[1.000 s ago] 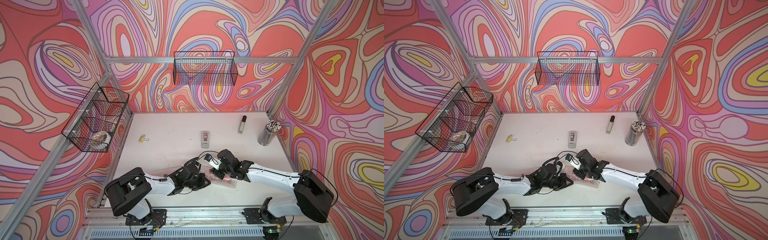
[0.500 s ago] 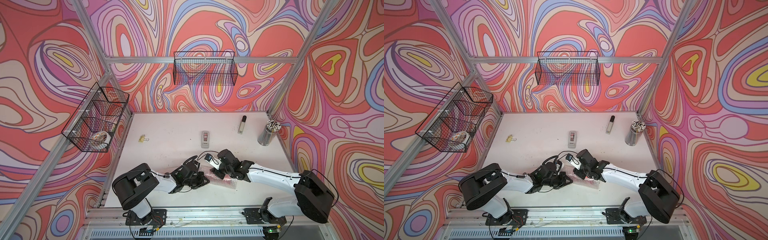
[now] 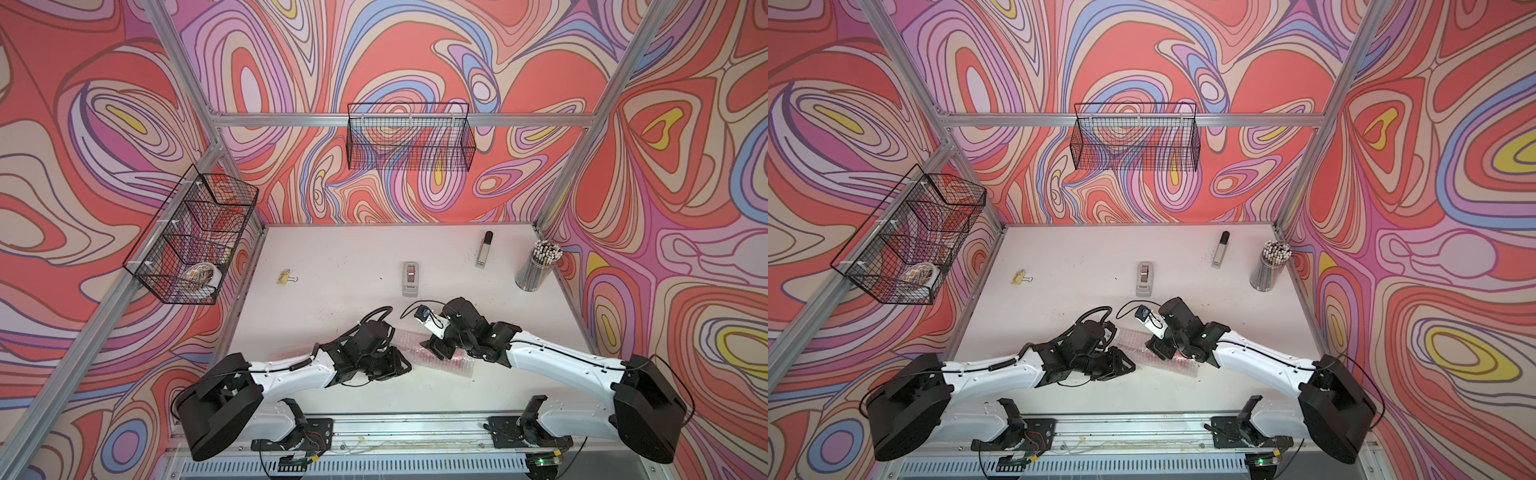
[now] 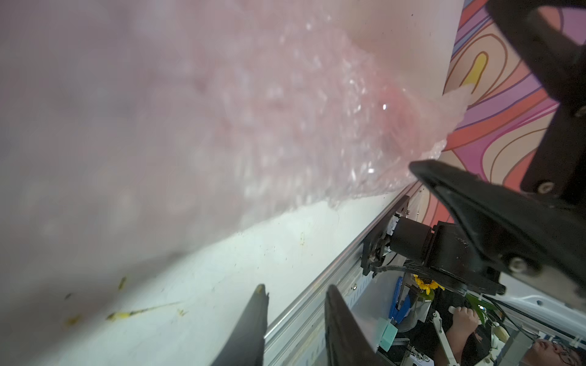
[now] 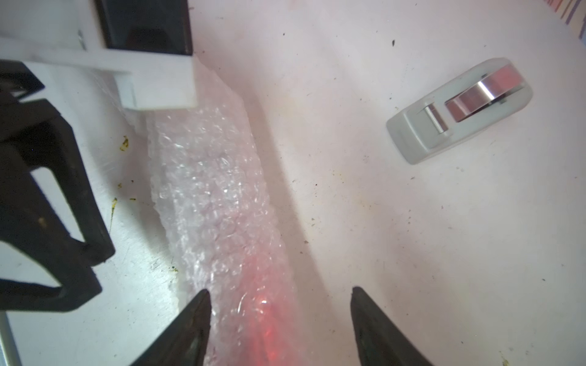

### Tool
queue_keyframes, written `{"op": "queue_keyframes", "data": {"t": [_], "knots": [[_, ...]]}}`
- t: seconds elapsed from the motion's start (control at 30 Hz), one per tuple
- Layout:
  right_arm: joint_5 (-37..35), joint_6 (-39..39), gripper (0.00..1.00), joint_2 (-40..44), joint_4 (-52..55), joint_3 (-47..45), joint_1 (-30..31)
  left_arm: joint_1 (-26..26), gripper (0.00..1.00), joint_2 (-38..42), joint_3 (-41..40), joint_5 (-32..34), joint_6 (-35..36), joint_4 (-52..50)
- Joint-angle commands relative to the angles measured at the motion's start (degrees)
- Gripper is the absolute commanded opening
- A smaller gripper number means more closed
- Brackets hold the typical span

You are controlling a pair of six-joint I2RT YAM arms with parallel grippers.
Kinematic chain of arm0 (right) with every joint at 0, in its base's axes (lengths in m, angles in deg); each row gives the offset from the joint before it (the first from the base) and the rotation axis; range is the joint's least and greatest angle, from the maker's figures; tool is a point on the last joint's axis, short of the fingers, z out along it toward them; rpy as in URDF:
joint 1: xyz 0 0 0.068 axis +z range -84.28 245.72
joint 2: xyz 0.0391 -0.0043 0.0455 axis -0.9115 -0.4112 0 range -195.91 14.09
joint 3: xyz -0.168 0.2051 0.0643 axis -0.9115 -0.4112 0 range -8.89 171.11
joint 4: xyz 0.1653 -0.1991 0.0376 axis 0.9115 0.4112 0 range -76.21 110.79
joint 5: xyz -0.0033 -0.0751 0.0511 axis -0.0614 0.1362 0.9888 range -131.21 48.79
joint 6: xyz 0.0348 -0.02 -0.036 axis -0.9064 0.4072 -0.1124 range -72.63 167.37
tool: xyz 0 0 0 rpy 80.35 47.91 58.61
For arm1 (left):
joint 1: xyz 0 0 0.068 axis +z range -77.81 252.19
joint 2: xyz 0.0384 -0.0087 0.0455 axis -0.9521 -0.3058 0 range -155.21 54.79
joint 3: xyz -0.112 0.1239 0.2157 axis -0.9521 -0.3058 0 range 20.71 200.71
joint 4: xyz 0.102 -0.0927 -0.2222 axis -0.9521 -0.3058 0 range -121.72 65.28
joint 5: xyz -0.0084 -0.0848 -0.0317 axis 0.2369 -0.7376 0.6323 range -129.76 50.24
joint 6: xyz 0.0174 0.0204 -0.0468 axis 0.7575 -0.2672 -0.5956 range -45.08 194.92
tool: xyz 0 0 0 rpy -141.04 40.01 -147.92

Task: Wrap wine bottles in bubble wrap
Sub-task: Reset both arms

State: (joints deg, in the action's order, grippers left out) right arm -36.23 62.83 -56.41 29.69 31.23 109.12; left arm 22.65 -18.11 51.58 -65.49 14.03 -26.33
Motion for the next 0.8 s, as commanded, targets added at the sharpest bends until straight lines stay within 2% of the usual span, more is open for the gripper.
{"op": "queue_keyframes", "data": {"t": [0.0, 0.1, 0.2, 0.27, 0.33, 0.43, 0.47, 0.6, 0.7, 0.77], "knots": [[2.6, -2.9, 0.74, 3.3, -0.9, 1.6, -2.8, 4.3, 0.44, 3.7, 8.0, 0.8, 11.1, -21.7], [4.1, -5.0, 0.77, 4.6, -2.7, 2.3, -7.2, 10.1, 0.55, 5.5, 16.8, 4.0, 21.4, -33.8], [4.4, -9.2, 0.8, 4.4, -6.6, 2.3, -13.3, 14.6, 0.71, 5.1, 25.2, 11.6, 31.2, -41.4], [4.7, -12.5, 0.82, 3.3, -9.7, 2.0, -17.9, 17.8, 0.82, 4.2, 29.2, 18.8, 36.1, -42.3], [6.1, -15.6, 0.84, 2.0, -13.3, 1.1, -22.9, 21.8, 0.84, 3.0, 31.1, 25.9, 40.2, -40.7], [4.3, -18.6, 0.92, -0.1, -19.3, -1.4, -30.4, 26.6, 0.99, 1.7, 29.8, 38.3, 44.8, -34.6], [2.4, -19.3, 0.95, -0.6, -22.0, -2.6, -32.9, 28.4, 1.0, 1.2, 28.4, 41.7, 46.1, -31.7], [-2.9, -19.8, 0.98, -6.0, -32.7, -6.2, -38.3, 35.6, 1.0, -0.5, 19.9, 47.5, 49.6, -17.0], [-6.1, -18.8, 0.98, -10.8, -39.9, -7.8, -39.3, 38.1, 1.0, -1.7, 13.2, 48.4, 52.0, -4.2], [-6.3, -19.4, 0.98, -13.1, -44.7, -8.6, -40.2, 39.2, 1.0, -3.5, 11.7, 49.4, 52.4, -0.6]]}}
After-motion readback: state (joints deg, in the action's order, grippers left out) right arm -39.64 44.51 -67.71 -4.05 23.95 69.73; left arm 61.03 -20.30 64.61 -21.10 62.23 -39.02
